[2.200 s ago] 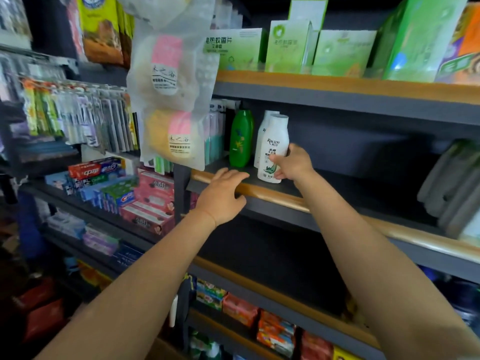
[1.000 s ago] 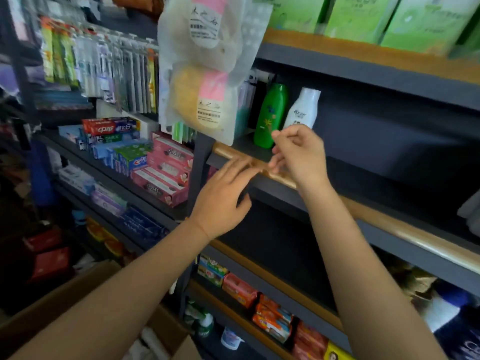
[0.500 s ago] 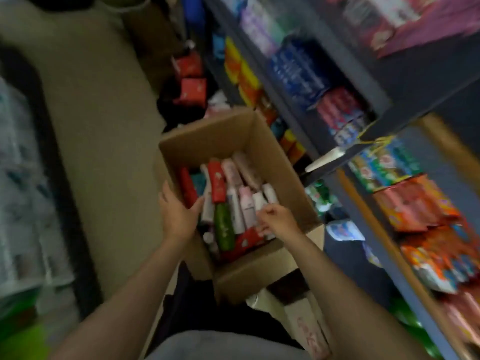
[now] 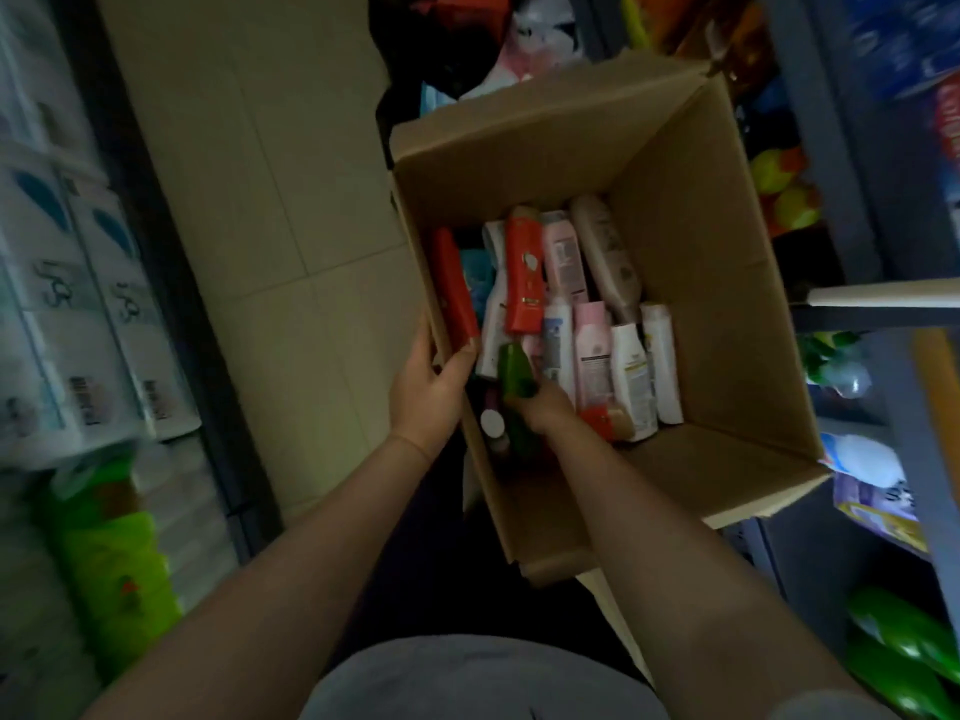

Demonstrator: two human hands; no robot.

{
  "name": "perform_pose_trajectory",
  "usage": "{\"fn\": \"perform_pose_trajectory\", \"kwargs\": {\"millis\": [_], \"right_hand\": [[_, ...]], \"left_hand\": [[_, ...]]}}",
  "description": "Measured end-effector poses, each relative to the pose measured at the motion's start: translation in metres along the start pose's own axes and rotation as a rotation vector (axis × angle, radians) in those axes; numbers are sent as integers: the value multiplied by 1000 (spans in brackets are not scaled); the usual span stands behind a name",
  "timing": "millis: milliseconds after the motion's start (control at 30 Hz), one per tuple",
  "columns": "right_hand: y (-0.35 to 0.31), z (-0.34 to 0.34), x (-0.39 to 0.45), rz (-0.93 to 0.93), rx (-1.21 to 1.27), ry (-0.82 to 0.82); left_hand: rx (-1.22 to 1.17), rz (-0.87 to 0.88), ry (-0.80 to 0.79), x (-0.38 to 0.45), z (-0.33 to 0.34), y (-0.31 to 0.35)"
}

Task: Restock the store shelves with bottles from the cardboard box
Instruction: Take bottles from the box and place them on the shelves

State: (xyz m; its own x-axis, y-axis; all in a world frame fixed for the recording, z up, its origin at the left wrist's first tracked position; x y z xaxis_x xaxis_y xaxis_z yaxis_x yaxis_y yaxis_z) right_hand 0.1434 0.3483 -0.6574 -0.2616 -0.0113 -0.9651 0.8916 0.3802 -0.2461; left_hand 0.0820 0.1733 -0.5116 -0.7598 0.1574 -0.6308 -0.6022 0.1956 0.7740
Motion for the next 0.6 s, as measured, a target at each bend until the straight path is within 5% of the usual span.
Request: {"fn": "perform_pose_trajectory", "kwargs": {"millis": [267, 600], "right_hand": [[4, -5, -8, -15, 23, 11], [-47, -76, -143, -416, 476, 92]], "left_hand": [[34, 16, 13, 9, 2, -8], [-11, -56, 81, 0, 15, 15]]}}
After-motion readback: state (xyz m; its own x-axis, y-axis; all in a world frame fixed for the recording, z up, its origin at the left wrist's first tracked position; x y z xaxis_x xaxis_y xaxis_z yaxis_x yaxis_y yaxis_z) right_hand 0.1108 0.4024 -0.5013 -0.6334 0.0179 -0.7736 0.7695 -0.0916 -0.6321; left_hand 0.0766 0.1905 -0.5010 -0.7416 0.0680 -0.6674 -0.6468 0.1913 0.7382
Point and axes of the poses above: each hand's wrist, its own x-axis towards the middle knuckle, its own z-axis out of the palm, y = z × x, the point moved 8 cm from there along x, towards the middle knuckle, and after that the axes turned 12 degrees about -y, right-handed, at the moved point
